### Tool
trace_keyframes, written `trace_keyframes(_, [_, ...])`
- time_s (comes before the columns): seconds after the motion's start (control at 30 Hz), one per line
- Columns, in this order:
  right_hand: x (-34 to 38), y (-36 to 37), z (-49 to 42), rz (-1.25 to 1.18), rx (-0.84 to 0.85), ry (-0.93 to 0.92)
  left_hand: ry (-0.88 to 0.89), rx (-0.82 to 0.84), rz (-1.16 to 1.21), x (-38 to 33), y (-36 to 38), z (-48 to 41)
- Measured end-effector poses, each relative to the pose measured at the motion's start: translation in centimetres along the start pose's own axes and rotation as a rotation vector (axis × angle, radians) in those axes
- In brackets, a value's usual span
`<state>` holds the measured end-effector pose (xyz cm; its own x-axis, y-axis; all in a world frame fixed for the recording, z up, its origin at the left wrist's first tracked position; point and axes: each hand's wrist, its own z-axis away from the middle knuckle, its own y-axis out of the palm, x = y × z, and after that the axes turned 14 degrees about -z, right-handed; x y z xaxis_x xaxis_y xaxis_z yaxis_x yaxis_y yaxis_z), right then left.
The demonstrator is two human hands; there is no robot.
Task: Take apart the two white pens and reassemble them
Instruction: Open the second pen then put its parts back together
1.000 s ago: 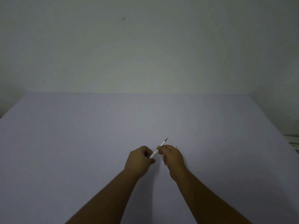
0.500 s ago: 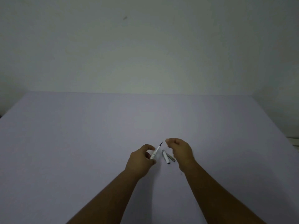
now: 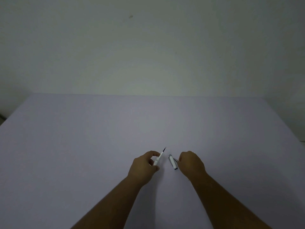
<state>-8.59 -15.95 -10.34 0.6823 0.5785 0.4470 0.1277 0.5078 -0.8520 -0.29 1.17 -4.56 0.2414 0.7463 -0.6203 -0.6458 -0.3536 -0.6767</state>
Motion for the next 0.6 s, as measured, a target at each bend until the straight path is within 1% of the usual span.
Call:
trace_keyframes(0.13, [0.5, -0.4, 0.1, -0.078, -0.023, 0.051, 0.003, 0.004, -0.008, 0.0, 0.0, 0.1])
trace_keyframes(0.23, [1.2, -1.1, 0.2, -0.232, -0.047, 0.100, 0.017, -0.001, -0.016, -0.2, 0.0, 0.1])
trace_keyframes(0.4, [2.9, -3.1, 0.4, -0.703, -0.064, 0.103, 0.027, 0.007, -0.018, -0.5, 0.0, 0.3])
trace_keyframes(0.5, [4.2, -3.9, 0.7, -1.103, -0.085, 0.194, 0.037, 0.003, -0.028, -0.7, 0.0, 0.4])
trace_keyframes(0.53, [4.5, -4.0, 0.8, -1.192, -0.082, 0.222, 0.038, 0.001, -0.029, -0.8, 0.0, 0.5])
trace_keyframes(0.6, [4.8, -4.2, 1.0, -1.261, -0.073, 0.249, 0.040, -0.002, -0.029, -1.0, 0.0, 0.6])
